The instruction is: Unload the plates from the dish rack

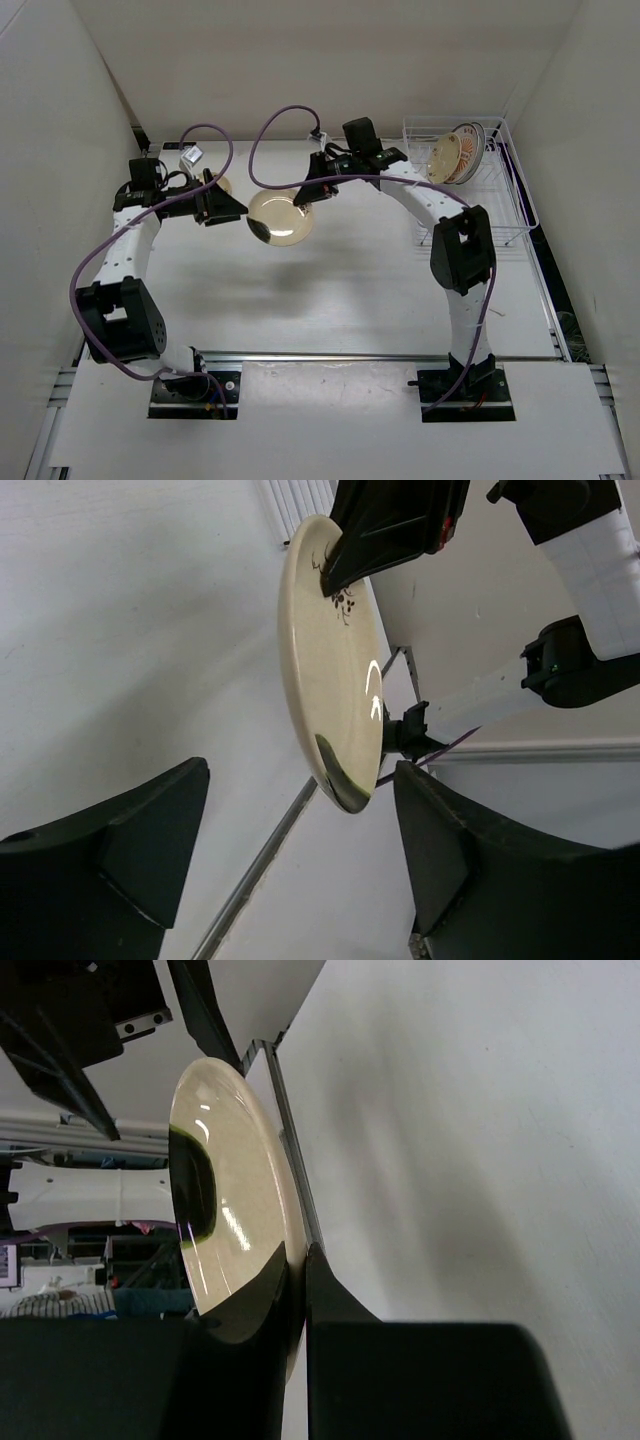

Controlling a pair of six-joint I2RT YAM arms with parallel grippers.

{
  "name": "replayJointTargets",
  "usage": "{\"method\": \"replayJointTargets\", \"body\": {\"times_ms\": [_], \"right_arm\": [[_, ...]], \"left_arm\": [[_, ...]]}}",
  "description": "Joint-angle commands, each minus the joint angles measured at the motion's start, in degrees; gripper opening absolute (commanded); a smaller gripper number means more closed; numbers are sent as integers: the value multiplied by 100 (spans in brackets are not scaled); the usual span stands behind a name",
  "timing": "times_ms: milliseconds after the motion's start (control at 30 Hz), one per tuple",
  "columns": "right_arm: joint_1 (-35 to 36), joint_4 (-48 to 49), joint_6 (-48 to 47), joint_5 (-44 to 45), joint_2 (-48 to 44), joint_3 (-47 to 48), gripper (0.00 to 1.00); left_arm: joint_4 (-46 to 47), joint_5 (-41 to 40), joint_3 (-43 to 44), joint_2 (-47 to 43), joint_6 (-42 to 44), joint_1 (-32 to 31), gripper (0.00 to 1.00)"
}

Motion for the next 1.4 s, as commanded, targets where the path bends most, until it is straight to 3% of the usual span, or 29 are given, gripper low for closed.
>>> {"method": "replayJointTargets", "body": {"times_ms": [0,100,433,567,600,667,800,833,867,933,1033,1067,1167,1300,1367], "right_arm": [[28,411,236,-330,8,263,0],[142,464,289,-383,61,263,0],[503,640,518,-383,228,535,0],[555,692,518,-383,228,536,0],[555,692,518,-383,228,536,0],[555,692,518,-436,228,536,0],[555,562,395,-497,167,475,2],[555,482,230,-428,114,474,23],[555,360,141,-340,114,474,37],[433,123,-17,-181,61,474,45],[284,-150,-281,-24,-89,334,74],[187,-238,-473,125,-245,333,88],[-41,-669,-930,721,-580,-43,97],[-463,-942,-1230,1181,-1124,-658,97],[-700,-1090,-1388,1234,-1529,-966,97]], "left_arm": [[152,155,36,-3,-17,-1,83],[204,155,36,-2,-69,-53,74],[257,102,-25,-2,-122,-53,60],[309,49,-78,-55,-123,-53,37],[310,49,-78,-107,-123,-53,26],[310,-3,-131,-108,-123,-53,14],[310,-179,-131,-213,-175,-53,10],[310,-179,-131,-213,-175,-53,10],[310,-240,-131,-274,-175,-53,10],[310,-451,-131,-327,-245,-53,10],[310,-908,-78,-450,-307,-53,10],[310,-1031,-78,-451,-377,-53,10],[310,-1645,-130,-512,-754,-53,10],[371,-2190,-184,-512,-1115,-53,10],[371,-2875,-184,-443,-1536,8,10]]}}
